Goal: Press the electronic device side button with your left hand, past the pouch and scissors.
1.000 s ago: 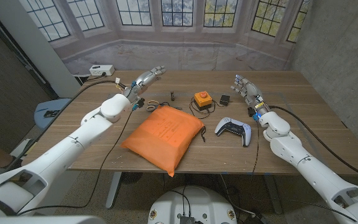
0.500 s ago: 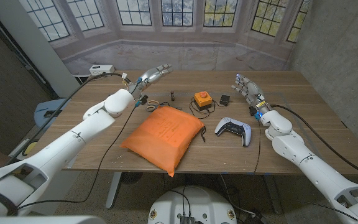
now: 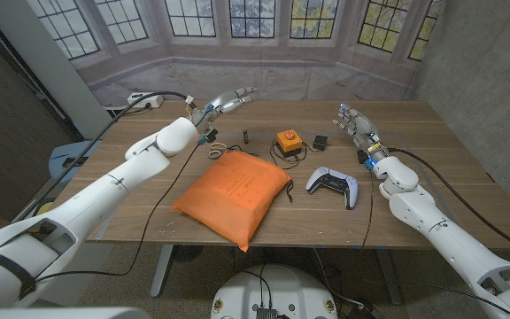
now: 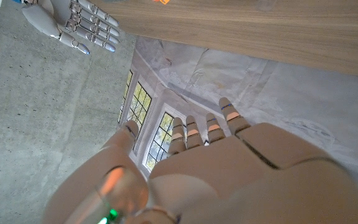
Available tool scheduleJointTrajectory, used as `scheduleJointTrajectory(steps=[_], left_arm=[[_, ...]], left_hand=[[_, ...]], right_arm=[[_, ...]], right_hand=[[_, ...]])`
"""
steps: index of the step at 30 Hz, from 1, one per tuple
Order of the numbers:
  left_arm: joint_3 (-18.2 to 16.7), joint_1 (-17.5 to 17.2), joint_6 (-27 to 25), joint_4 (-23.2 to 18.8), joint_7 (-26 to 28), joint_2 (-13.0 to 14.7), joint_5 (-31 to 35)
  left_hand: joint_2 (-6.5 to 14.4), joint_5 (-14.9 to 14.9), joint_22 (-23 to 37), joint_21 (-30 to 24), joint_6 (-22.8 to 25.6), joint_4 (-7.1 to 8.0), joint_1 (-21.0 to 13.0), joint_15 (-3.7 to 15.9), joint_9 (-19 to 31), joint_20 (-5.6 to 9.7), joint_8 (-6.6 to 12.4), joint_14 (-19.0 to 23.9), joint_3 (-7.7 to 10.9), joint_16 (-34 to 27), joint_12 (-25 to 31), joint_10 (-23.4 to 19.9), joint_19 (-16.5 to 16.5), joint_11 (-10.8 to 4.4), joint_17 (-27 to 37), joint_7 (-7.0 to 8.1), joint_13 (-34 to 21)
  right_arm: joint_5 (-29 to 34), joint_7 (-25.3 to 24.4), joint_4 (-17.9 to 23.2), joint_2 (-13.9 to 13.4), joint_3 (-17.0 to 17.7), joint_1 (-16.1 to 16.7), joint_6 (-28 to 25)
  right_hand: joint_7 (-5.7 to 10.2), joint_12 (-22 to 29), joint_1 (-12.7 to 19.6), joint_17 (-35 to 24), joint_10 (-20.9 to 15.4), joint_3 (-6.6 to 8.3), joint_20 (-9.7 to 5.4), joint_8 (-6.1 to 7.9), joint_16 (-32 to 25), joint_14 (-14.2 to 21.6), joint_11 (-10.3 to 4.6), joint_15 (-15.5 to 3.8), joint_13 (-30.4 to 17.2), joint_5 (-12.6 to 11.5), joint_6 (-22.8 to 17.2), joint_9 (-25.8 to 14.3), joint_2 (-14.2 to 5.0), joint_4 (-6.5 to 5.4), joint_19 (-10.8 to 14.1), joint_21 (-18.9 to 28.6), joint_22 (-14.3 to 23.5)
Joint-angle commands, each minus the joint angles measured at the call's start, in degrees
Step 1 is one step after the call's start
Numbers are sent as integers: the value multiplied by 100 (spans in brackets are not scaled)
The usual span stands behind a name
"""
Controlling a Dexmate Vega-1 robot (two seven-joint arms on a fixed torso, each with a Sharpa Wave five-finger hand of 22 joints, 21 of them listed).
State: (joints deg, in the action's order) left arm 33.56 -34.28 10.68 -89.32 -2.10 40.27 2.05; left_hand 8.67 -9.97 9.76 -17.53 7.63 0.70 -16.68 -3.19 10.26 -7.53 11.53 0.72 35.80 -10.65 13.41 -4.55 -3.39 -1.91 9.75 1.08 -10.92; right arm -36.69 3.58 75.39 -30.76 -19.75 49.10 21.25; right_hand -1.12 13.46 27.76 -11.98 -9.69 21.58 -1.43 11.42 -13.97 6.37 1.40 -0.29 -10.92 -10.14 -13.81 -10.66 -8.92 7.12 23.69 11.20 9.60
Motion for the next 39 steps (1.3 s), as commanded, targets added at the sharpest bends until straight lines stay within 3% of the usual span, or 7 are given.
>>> scheduleJointTrajectory(steps=[1,6,11,18,33,39], left_arm=[[148,203,7,-136,-157,41,478],[192,241,-46,-260,-172,70,718],[233,281,-94,-341,-196,71,910],[300,352,-193,-450,-217,69,1212],[547,647,-356,-444,-392,-49,1808],[647,796,-428,-381,-737,-112,1756]], left_hand=[[1,-9,22,23,109,-20,24,-27,14,-84,60,1,18,12,35,-53,9,-18,10,43,1],[-6,-4,24,73,290,-12,61,-159,15,-27,85,14,16,15,40,-162,14,-64,8,138,12],[-6,-3,25,117,369,-9,77,-162,16,-36,91,-19,19,30,37,-207,62,-100,7,148,17],[-14,1,26,192,636,-15,111,-235,18,-20,128,5,20,25,46,-372,95,-210,-4,284,28],[-49,21,31,316,781,38,214,-293,19,-69,112,-7,-21,30,33,-493,261,-267,2,358,38],[-84,26,33,432,805,75,299,-318,18,-60,63,-261,-59,102,17,-582,446,-278,-1,369,40]], right_arm=[[-42,89,-80,1,23,-36,44],[-44,109,-70,-35,35,-43,27],[-52,121,-54,-62,53,-29,33],[-57,138,-60,-98,61,-12,12],[-116,159,-190,-66,91,-12,36],[-115,178,-264,-55,95,-46,58]], right_hand=[[34,-31,64,-10,-4,10,-27,-24,9,0,-55,-63,5,-39,-9,-7,20,32,-20,-25,18],[21,-50,68,-5,-1,5,-25,-27,17,-4,-29,-73,8,-39,-1,-7,22,40,-22,-25,18],[12,-60,70,-3,-8,1,-47,-27,23,-9,-20,-92,10,-39,-2,-7,20,44,-30,-27,18],[10,-71,72,0,-23,-4,-52,-25,29,-11,-11,-94,12,-39,-8,-6,17,49,-31,-26,17],[9,-93,88,8,-37,-5,-57,-26,38,-3,-14,-91,15,-43,-10,-6,10,64,-35,-25,17],[6,-106,99,12,-35,-5,-61,-27,50,-19,-22,-76,16,-45,-10,-6,8,73,-37,-25,17]])
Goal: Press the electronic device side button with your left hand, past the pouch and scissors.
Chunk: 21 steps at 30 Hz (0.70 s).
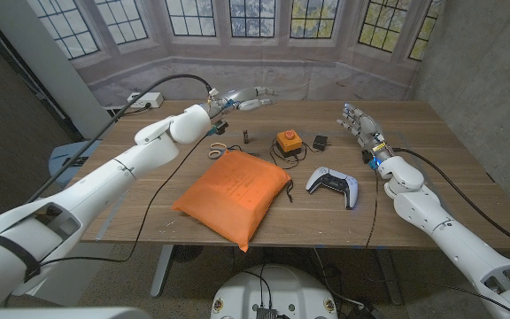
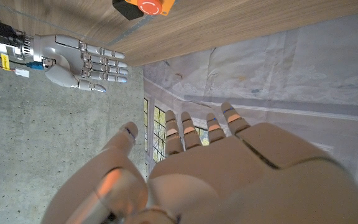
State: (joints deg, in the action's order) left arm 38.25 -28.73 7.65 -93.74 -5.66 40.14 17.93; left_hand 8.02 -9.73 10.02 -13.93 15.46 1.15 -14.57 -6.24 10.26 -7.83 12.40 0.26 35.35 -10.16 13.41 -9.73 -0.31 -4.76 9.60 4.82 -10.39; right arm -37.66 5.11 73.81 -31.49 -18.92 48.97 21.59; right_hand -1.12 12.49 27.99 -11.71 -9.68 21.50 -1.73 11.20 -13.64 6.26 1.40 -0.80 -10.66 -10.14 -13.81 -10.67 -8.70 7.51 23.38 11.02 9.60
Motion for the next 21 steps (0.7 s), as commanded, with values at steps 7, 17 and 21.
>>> scheduleJointTrajectory(steps=[7,17,21], left_arm=[[343,436,-171,149,-753,-133,217],[518,661,-72,366,-1012,-271,253],[592,744,-81,422,-1109,-318,303]], left_hand=[[-36,-8,10,266,-57,40,169,38,12,18,-128,-590,-44,67,-88,3,517,-12,6,18,-14],[-26,-19,21,387,-170,135,316,29,11,162,-189,-835,-86,46,-165,84,978,-14,17,30,-14],[-21,-21,24,401,-201,171,361,37,10,176,-199,-906,-96,47,-174,88,1104,-4,20,32,-14]], right_arm=[[-18,51,-174,27,11,-63,42],[-36,108,-263,49,17,-88,101],[-38,105,-268,45,29,-86,118]], right_hand=[[-1,-31,87,-11,-31,1,-49,-8,62,-103,-27,22,-9,-48,-7,-5,-19,43,-47,-19,16],[4,-44,93,-8,-34,-2,-52,-8,77,-129,-32,15,-9,-50,-9,-4,-22,47,-65,-23,16],[6,-46,97,-7,-45,-2,-54,-8,80,-132,-29,8,-9,-51,-10,-4,-24,50,-72,-23,16]])
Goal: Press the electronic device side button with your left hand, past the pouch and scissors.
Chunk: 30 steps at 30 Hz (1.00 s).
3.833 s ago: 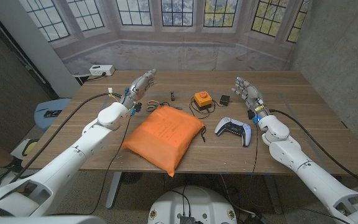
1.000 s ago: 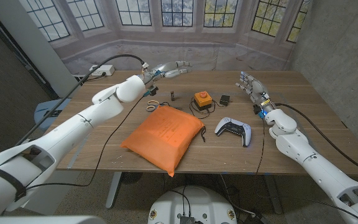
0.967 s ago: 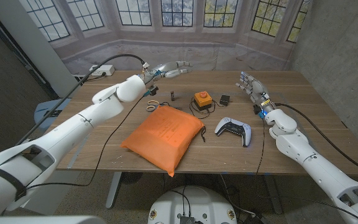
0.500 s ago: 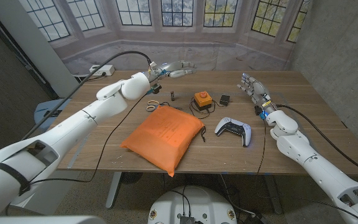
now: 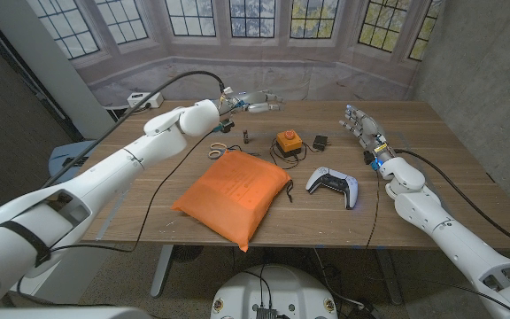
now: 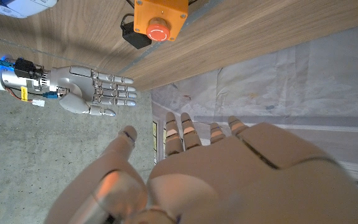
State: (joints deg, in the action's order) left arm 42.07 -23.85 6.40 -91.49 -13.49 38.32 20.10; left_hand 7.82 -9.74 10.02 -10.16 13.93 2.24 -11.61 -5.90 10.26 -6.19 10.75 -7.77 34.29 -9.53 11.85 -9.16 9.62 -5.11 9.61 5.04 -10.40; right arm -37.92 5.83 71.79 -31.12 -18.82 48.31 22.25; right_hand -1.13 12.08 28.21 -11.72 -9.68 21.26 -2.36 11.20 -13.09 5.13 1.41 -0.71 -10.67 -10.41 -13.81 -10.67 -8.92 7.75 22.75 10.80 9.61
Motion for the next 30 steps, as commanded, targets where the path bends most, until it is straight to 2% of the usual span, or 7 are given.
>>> scheduleJointTrajectory(steps=[1,24,30], left_arm=[[223,270,42,206,-350,-145,89],[561,565,-387,292,-984,-276,264],[628,653,-396,314,-1037,-289,368]], left_hand=[[1,-21,25,25,-55,70,74,8,10,11,-35,-115,8,-16,-19,30,132,35,19,15,-13],[-8,-22,33,-9,-176,273,316,18,5,128,-43,-216,-62,-64,-14,-61,400,70,36,3,-10],[-34,-26,32,-30,-53,346,413,14,3,172,5,-177,-97,-91,21,-187,444,12,31,-19,-9]], right_arm=[[-11,31,-68,8,22,-17,58],[-49,-62,-52,58,82,116,178],[-30,-102,-28,60,83,122,179]], right_hand=[[3,-6,75,-6,-45,21,11,-8,26,-19,-25,-2,-8,-24,-11,-4,-1,27,-10,-2,15],[2,-35,76,-3,-44,6,4,-11,40,-33,-30,12,-9,-24,-7,-4,2,29,-24,2,14],[6,-47,51,-5,-33,-16,12,-15,51,-56,-25,15,-9,-17,2,-4,19,18,-36,1,14]])
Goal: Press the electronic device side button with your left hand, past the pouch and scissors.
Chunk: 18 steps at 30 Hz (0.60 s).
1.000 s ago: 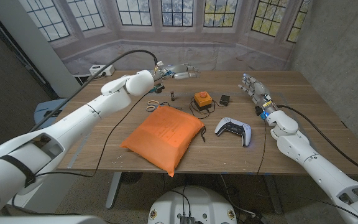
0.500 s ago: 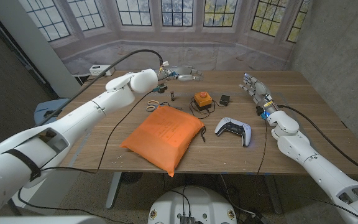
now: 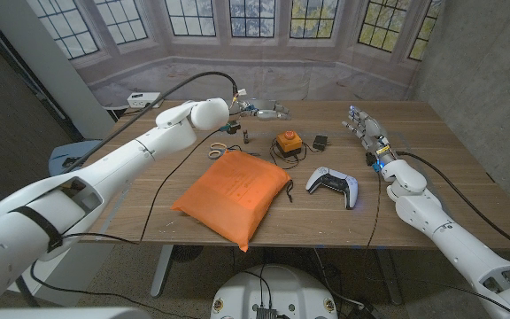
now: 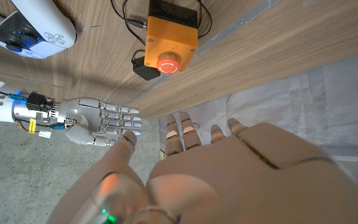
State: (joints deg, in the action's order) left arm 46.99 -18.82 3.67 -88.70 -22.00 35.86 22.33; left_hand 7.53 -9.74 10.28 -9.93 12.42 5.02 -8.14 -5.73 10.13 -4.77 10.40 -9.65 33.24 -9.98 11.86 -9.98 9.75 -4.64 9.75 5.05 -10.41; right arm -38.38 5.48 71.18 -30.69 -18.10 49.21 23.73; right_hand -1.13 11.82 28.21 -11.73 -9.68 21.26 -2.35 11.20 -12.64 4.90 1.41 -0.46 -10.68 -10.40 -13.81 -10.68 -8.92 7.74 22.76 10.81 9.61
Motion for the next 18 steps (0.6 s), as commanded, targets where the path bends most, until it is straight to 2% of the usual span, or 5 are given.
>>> scheduleJointTrajectory(steps=[1,16,18], left_arm=[[147,168,-121,38,-193,-44,167],[389,612,-457,67,-934,-218,276],[415,652,-466,77,-977,-229,293]], left_hand=[[-10,-28,6,-61,156,93,99,4,16,36,57,35,-1,-55,40,-176,442,-40,14,-21,-8],[-14,-40,1,-82,213,189,228,50,12,103,47,186,-27,-96,61,-341,496,-30,6,-35,-10],[-17,-41,1,-83,233,210,255,30,12,112,52,228,-34,-107,65,-368,508,-22,6,-38,-11]], right_arm=[[13,-65,26,23,11,28,35],[13,-28,-124,113,-1,-31,147],[7,-23,-141,123,2,-30,167]], right_hand=[[4,-24,47,-4,-29,-19,9,-17,7,-35,-27,-4,-9,-17,8,-4,21,17,-38,0,14],[3,-48,-75,-18,0,-105,13,-25,16,-62,-28,-20,-11,15,36,-5,74,-40,-75,-4,15],[18,-58,-153,-26,18,-151,-3,-25,19,-73,-36,-26,-13,34,42,-7,99,-80,-92,-5,16]])
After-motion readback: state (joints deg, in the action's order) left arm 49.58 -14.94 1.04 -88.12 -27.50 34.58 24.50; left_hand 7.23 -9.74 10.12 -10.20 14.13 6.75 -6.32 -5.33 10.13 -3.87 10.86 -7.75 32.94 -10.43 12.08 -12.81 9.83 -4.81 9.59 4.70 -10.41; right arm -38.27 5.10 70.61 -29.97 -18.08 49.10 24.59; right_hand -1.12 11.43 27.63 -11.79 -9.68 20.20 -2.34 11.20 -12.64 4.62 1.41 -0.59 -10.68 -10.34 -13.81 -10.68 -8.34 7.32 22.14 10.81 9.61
